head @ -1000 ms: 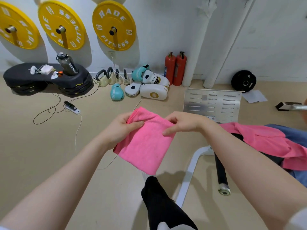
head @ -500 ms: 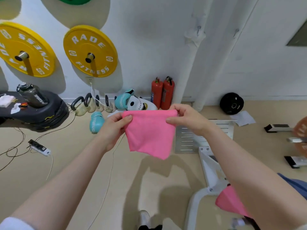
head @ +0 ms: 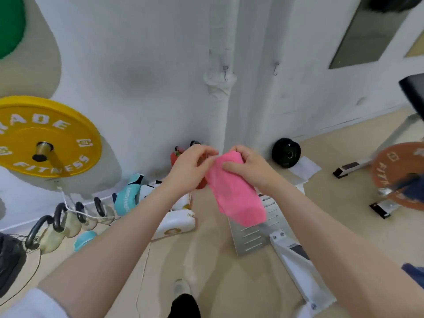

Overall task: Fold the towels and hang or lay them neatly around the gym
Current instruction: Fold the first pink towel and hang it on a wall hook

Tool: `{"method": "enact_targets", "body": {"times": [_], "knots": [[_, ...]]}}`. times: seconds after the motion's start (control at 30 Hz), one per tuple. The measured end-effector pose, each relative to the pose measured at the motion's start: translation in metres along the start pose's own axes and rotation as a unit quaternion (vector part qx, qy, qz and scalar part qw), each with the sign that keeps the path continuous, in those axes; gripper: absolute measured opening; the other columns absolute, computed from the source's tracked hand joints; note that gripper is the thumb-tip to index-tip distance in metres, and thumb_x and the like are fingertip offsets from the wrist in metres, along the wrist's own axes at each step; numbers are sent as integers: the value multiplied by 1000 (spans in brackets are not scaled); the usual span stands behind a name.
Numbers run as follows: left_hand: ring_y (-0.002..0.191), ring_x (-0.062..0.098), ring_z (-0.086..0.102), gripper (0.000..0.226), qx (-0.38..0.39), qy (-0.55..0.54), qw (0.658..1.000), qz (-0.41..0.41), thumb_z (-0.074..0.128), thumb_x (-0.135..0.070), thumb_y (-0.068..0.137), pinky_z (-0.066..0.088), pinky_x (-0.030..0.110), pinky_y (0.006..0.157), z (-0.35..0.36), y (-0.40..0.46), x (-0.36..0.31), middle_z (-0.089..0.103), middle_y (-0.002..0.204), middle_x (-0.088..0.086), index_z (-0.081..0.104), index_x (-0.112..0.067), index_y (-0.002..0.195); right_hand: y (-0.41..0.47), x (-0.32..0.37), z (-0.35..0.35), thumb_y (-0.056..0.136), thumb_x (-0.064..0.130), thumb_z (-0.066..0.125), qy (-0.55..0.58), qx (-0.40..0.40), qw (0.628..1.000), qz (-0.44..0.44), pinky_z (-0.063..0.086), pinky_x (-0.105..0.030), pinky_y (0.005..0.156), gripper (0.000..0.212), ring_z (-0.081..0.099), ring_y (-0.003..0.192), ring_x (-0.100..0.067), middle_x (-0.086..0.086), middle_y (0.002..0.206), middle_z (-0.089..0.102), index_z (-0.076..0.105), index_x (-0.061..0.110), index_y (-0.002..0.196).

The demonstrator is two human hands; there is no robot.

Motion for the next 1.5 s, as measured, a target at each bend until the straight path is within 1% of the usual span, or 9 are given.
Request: {"method": "enact_targets", "body": {"times": [0.1,0.27,0.47,0.63,0.93,1.03,1.17,1.33,1.5], "knots": [[92,6,54,17,79,-6,996,40,49,-21,94,43,26,91,-16,65,5,56,106,-10,53,-26,110,57,11,-5,83,21,66,-7,-36,999,-3,43,-25,67,12,52,71,-8,4,76,55,57,13,83],[95,5,58,13,146,-101,984,9,54,-43,84,46,28,91,-26,155,19,59,101,-20,53,-40,96,132,14,-26,84,24,66,94,-48,994,19,49,-26,72,11,60,79,-10,4,81,63,62,15,90],[85,28,61,33,149,-65,987,9,61,-45,80,49,41,83,-22,242,51,65,95,13,58,-18,98,219,-13,-55,83,27,67,89,-51,993,66,47,-30,68,9,58,77,-11,4,79,61,63,20,86],[65,10,51,11,190,-89,978,-6,56,-10,90,43,25,64,-12,338,87,53,74,-1,53,-17,83,313,-42,-91,89,18,60,121,19,990,65,49,-23,73,7,57,73,-8,4,77,60,61,19,82],[36,7,44,14,159,-171,963,-133,45,-6,95,32,18,41,13,496,142,49,51,-1,50,-15,86,481,-97,-167,81,-2,59,-32,105,992,70,34,-13,84,27,48,101,-5,7,115,52,62,24,79],[35,6,44,7,142,-187,958,-165,47,-9,95,31,19,42,29,525,157,50,48,-3,49,-11,88,519,-114,-174,86,-8,50,18,85,992,90,38,-5,73,23,52,86,-7,1,93,58,60,13,88],[37,8,48,6,103,-142,965,-196,50,-19,94,37,26,48,46,553,177,52,55,0,50,-20,88,562,-144,-173,90,5,51,7,-31,993,111,37,-25,74,15,47,80,-14,4,78,52,56,19,86],[70,19,56,17,24,55,983,-176,48,-27,94,44,35,71,63,563,192,59,75,0,53,-11,99,589,-169,-155,86,12,59,19,-86,981,174,38,-25,64,22,46,64,-9,6,69,51,50,27,72],[63,14,48,18,-29,82,971,-222,49,-27,93,29,24,59,77,565,192,50,63,-6,50,-11,85,587,-187,-154,82,22,67,-44,-66,964,253,38,-25,60,25,46,61,-9,5,65,50,49,21,65]]}}
Point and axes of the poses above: each hand's wrist, its own y-axis towards the middle knuckle, its own z-axis out of the palm, x = y × z, the point moved 1 cm from there along y, towards the middle knuckle
